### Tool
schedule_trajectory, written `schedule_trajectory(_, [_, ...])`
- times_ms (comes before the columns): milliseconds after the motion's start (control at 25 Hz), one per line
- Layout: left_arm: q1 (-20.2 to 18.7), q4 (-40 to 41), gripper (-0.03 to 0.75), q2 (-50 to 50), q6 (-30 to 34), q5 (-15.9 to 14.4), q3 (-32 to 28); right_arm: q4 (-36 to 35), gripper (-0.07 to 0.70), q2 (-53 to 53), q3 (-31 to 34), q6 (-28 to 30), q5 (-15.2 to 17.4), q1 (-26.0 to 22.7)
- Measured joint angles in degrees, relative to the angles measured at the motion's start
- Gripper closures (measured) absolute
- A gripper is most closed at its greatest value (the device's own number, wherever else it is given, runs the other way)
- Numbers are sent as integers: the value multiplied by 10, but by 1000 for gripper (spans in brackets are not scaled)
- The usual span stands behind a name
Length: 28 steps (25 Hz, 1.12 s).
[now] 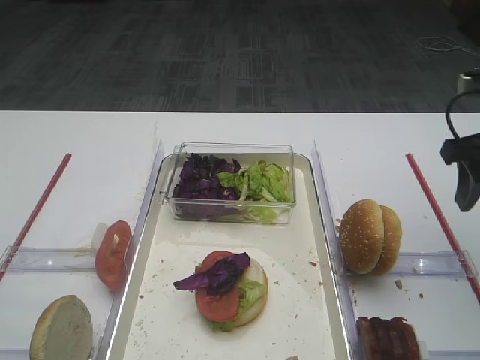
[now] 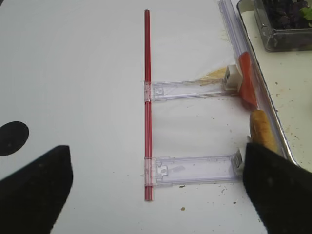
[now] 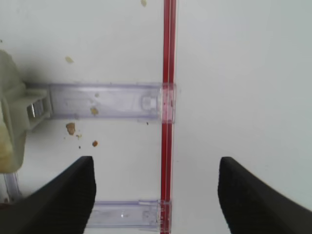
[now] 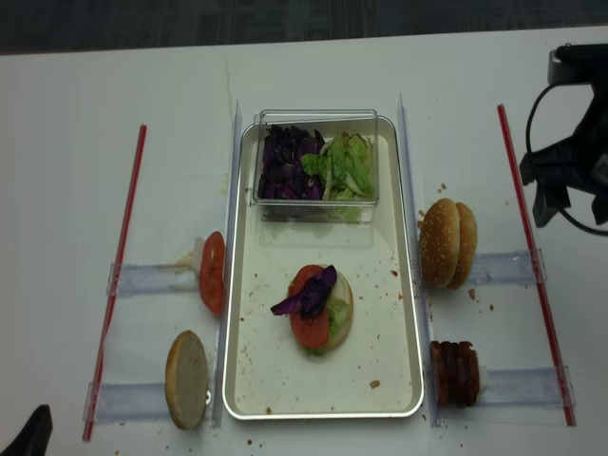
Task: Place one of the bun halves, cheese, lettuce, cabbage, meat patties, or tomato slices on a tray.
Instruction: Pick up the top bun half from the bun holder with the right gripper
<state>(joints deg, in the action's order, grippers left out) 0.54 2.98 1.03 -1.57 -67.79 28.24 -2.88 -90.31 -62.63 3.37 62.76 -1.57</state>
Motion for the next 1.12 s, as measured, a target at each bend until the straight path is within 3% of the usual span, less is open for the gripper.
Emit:
schedule_trajectory(200, [0, 0, 30, 0, 0, 0, 0, -1, 73, -48, -63, 0, 28, 0])
schedule_trajectory(560, [0, 0, 30, 0, 0, 0, 0, -35, 73, -49, -72, 0, 40, 5])
schedule_trajectory(1120, [0, 0, 30, 0, 0, 0, 0, -55, 73, -49, -72, -74, 26, 155])
